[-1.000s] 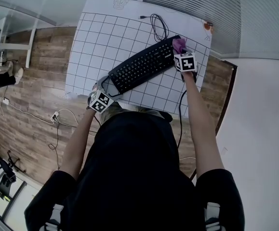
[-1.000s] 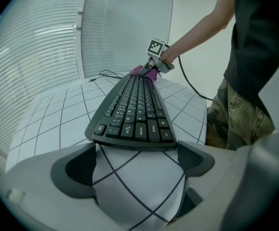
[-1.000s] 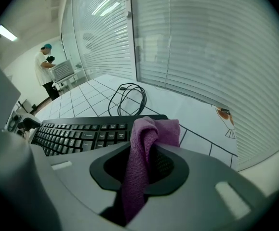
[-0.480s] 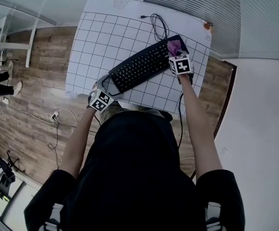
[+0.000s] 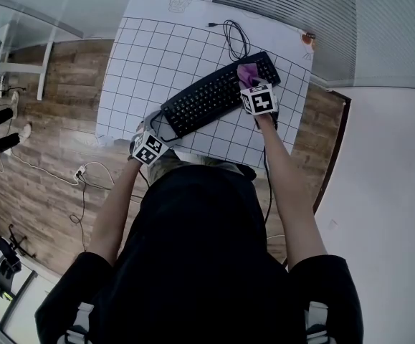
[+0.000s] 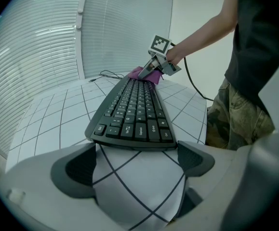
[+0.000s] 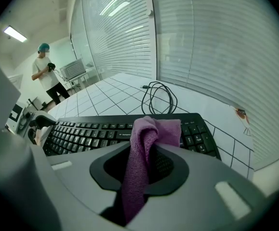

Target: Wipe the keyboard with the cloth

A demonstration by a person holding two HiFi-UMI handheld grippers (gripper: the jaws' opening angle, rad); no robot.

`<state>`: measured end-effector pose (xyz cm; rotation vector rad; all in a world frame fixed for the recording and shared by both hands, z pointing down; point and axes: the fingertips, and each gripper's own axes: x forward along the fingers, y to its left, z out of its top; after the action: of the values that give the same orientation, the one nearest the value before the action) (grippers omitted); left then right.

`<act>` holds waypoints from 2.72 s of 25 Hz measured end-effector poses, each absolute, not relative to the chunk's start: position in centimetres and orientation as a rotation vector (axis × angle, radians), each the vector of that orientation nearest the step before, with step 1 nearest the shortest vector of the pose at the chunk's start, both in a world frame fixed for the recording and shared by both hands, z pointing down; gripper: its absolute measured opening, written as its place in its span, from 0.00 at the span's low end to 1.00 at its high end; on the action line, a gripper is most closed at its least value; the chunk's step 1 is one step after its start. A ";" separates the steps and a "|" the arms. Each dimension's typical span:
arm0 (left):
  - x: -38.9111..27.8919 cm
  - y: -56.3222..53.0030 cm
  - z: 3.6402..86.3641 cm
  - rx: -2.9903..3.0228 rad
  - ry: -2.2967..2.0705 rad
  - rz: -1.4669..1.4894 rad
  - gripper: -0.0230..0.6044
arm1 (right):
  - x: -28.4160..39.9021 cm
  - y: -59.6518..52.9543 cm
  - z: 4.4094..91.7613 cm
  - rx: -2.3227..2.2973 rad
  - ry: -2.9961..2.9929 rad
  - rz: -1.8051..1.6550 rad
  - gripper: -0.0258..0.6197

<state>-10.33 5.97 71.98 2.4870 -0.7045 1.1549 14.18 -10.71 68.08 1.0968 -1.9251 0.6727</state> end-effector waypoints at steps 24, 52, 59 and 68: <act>-10.3 6.0 72.0 2.489 -0.709 1.150 0.84 | 9.2 -7.5 68.1 1.050 -1.966 0.647 0.18; -10.3 5.9 71.9 2.492 -0.709 1.149 0.84 | 5.3 -5.1 68.0 1.002 -1.986 0.659 0.18; -10.3 6.0 71.9 2.488 -0.710 1.149 0.84 | 4.3 -4.5 67.8 0.980 -1.982 0.656 0.18; -10.3 6.0 71.9 2.492 -0.712 1.149 0.84 | 2.8 -3.5 67.8 0.948 -2.001 0.648 0.18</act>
<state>-10.27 5.95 71.91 2.4921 -0.7121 1.1491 2.83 -3.51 67.75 0.9478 -2.0010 0.6478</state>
